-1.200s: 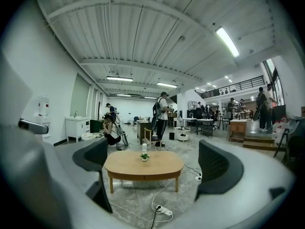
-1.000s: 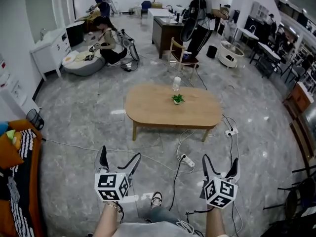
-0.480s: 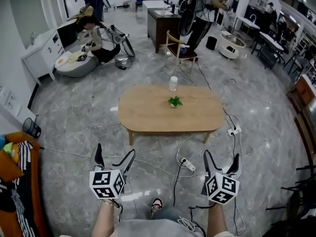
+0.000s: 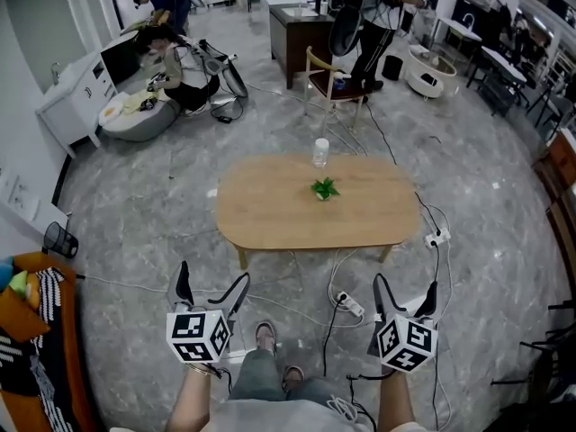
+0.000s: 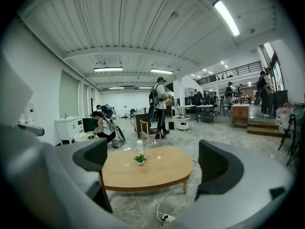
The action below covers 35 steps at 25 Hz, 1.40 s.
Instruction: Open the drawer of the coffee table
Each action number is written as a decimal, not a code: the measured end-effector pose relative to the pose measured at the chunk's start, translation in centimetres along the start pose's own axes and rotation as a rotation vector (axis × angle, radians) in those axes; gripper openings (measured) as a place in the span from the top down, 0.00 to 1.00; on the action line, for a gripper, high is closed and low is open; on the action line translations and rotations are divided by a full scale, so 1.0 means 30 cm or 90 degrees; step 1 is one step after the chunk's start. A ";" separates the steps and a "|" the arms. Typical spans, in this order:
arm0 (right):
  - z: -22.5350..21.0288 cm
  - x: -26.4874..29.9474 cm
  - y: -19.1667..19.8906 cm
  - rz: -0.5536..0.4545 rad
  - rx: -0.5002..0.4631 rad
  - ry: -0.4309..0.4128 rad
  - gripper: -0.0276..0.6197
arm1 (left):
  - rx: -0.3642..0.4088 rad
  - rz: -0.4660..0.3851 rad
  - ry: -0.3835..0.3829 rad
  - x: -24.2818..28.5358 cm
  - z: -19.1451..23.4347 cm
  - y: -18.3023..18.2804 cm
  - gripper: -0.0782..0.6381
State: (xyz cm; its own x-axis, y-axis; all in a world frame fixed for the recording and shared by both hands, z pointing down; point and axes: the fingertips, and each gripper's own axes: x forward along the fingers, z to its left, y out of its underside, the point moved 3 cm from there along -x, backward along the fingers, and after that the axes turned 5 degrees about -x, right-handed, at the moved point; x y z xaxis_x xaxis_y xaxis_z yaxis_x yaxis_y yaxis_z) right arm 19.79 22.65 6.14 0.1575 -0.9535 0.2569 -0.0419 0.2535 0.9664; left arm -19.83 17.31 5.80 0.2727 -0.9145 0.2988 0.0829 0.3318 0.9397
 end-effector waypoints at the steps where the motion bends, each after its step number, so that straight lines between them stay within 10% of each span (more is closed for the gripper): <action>1: 0.005 0.022 -0.003 0.002 0.001 0.003 0.05 | 0.002 0.001 0.004 0.030 0.002 -0.010 0.09; 20: 0.217 0.471 -0.258 -0.026 0.000 0.079 0.05 | -0.002 -0.018 0.107 0.663 0.207 -0.298 0.09; 35: 0.442 0.721 -0.210 0.027 -0.039 -0.083 0.05 | -0.045 0.020 -0.006 0.610 0.367 -0.152 0.09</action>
State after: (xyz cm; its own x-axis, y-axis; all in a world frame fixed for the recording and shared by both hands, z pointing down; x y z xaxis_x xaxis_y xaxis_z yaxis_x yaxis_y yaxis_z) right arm 10.39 -1.74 5.61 0.0271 -0.9536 0.2998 0.0149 0.3002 0.9537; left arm -25.78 -3.49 8.82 0.2666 -0.9054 0.3304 0.1426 0.3761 0.9155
